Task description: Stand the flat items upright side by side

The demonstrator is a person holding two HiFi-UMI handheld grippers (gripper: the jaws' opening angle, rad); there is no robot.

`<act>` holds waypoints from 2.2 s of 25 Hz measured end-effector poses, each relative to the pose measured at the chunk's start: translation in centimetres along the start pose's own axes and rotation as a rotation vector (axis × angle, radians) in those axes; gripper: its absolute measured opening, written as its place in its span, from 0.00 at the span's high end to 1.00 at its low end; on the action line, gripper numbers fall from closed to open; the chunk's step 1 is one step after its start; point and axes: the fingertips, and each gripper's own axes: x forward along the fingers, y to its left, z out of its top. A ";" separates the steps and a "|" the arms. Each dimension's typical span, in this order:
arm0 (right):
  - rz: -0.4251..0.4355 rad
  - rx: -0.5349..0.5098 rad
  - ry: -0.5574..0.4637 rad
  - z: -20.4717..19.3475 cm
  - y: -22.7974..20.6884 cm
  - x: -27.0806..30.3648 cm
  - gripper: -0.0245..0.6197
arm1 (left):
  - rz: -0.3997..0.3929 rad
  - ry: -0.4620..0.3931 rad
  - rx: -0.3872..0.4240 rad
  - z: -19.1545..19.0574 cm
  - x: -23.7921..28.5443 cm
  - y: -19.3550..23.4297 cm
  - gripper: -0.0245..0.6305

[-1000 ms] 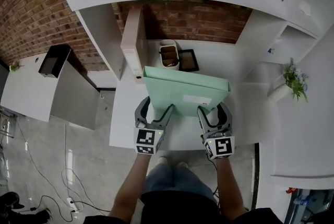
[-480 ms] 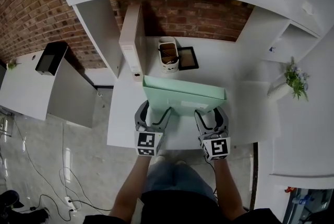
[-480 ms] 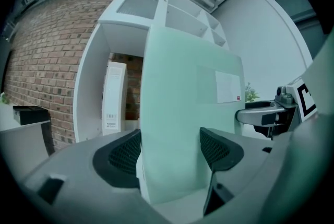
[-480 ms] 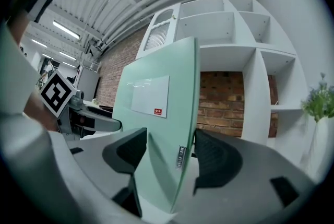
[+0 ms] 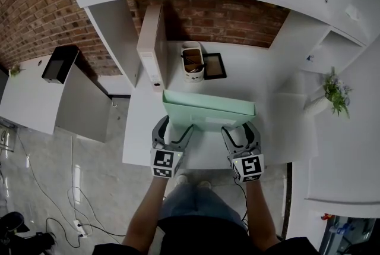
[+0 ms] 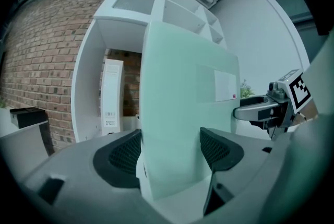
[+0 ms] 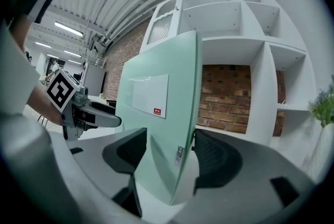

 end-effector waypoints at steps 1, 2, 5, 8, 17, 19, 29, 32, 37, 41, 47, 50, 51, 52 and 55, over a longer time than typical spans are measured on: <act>0.007 0.000 0.006 0.0 0.0 0.0 0.55 | 0.004 0.006 0.001 0.0 0.0 0.0 0.44; 0.014 0.001 0.012 0.0 0.0 0.0 0.55 | 0.007 0.010 0.001 0.0 -0.1 0.1 0.44; 0.035 -0.001 0.025 -0.2 0.0 -0.1 0.55 | 0.015 0.018 0.000 0.0 -0.2 0.0 0.44; 0.054 0.014 0.038 -0.4 -0.1 -0.3 0.54 | 0.018 0.024 0.003 -0.1 -0.4 -0.2 0.44; 0.315 0.128 -0.022 2.2 -2.0 -1.3 0.35 | 0.057 0.050 -0.006 -0.7 -2.0 0.6 0.44; 0.428 0.104 -0.008 2.7 -1.6 -0.7 0.32 | 0.066 0.051 -0.013 -0.8 -2.3 0.7 0.44; 0.882 0.005 0.045 3.7 2.7 2.6 0.31 | 0.131 0.060 -0.020 -0.5 -3.7 1.5 0.44; 0.966 -0.001 0.044 3.6 3.5 2.9 0.32 | 0.150 0.062 -0.018 -0.5 -4.2 1.8 0.44; 1.026 -0.058 0.043 3.4 4.1 3.5 0.50 | 0.164 0.068 -0.012 -0.6 -4.7 2.3 0.44; 0.948 -0.083 0.008 3.5 4.2 3.9 0.66 | 0.165 0.071 -0.013 -0.7 -4.5 2.5 0.44; 0.749 -0.114 -0.012 3.7 4.3 4.1 0.71 | 0.149 0.075 -0.013 -0.7 -4.1 2.9 0.44; 0.631 -0.081 -0.007 3.9 3.7 4.0 0.71 | 0.138 0.069 -0.016 -0.5 -3.9 3.1 0.44; 0.589 -0.053 -0.009 4.1 3.4 4.0 0.71 | 0.134 0.067 -0.016 -0.4 -3.8 3.2 0.44; 0.545 -0.023 -0.011 4.4 3.2 4.1 0.71 | 0.132 0.064 -0.018 -0.3 -3.8 3.4 0.44; 0.387 0.036 -0.002 5.4 2.5 4.7 0.71 | 0.126 0.053 -0.022 0.0 -3.5 4.1 0.44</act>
